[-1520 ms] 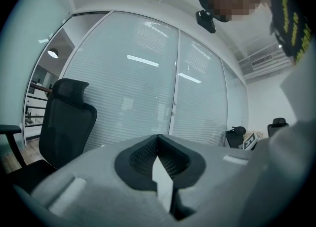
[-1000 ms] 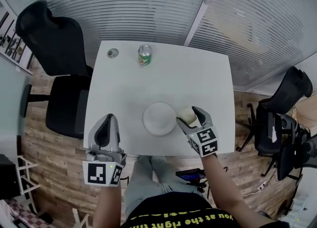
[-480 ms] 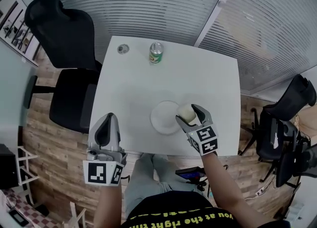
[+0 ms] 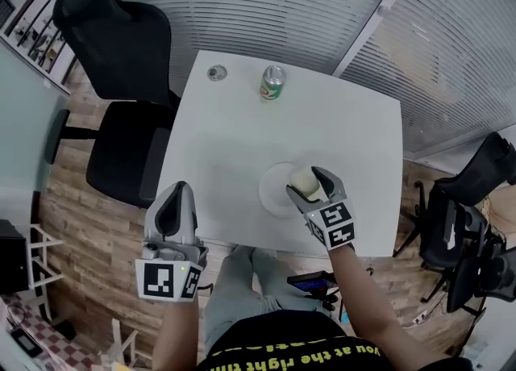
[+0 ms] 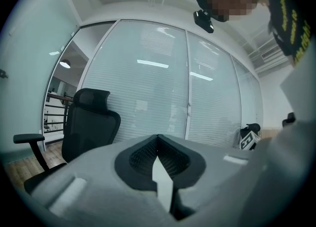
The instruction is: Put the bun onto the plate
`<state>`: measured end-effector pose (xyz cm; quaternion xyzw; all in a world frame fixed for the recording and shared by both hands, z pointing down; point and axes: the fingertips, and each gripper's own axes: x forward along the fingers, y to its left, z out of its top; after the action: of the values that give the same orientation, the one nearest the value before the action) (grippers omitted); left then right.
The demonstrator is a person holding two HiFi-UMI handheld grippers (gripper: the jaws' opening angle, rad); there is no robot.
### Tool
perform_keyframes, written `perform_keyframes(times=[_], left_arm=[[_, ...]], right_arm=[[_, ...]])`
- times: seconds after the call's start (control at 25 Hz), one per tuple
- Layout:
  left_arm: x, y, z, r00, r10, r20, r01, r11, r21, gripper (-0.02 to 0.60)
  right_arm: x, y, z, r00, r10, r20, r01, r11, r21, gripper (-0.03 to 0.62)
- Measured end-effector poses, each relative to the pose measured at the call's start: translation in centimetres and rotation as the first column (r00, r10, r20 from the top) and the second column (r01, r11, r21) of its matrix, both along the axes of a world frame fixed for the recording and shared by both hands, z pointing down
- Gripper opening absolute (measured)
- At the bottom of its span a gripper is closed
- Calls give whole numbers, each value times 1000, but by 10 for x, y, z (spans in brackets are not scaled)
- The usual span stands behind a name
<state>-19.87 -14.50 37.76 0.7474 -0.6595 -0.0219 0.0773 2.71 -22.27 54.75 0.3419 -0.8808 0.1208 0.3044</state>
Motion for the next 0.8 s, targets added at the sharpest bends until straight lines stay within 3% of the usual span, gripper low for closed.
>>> perform_keyframes(times=[0.8], left_arm=[[-20, 8, 18, 999, -30, 11, 31, 998, -55, 0]], right_arm=[[-21, 2, 40, 999, -46, -21, 45, 997, -59, 328]])
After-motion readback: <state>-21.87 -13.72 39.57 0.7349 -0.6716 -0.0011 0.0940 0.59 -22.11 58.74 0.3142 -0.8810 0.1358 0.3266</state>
